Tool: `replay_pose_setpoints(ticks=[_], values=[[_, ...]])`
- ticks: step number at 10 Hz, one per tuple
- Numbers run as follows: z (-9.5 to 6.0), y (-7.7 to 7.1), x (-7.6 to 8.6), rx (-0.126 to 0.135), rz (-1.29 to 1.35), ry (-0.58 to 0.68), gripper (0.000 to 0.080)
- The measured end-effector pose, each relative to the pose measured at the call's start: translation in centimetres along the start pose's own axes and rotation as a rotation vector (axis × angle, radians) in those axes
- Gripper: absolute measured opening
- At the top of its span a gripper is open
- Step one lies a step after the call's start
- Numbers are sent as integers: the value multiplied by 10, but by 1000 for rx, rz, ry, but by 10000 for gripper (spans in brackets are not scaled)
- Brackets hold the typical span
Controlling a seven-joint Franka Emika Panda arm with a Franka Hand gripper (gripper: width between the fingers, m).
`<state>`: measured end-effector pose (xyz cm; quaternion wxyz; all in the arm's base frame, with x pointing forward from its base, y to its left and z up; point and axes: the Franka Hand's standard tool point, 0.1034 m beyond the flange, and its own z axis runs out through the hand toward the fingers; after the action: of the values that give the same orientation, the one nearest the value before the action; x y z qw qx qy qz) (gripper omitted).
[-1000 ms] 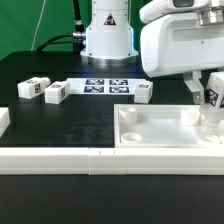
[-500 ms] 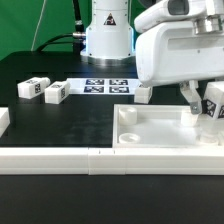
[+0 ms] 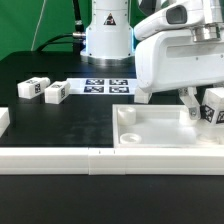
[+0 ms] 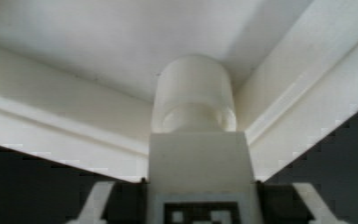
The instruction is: Assemble one leg
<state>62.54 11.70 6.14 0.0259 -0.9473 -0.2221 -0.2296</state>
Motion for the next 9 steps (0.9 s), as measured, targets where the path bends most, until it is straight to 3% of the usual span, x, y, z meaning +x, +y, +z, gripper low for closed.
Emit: replay_pose_setpoints(ticks=[2, 5, 7, 8, 9], values=[[0, 1, -1, -21, 3, 53, 288], [0, 1, -1, -20, 2, 51, 288], [0, 1, -1, -20, 2, 51, 575], [0, 1, -1, -20, 2, 51, 575], [0, 1, -1, -20, 2, 51, 634]])
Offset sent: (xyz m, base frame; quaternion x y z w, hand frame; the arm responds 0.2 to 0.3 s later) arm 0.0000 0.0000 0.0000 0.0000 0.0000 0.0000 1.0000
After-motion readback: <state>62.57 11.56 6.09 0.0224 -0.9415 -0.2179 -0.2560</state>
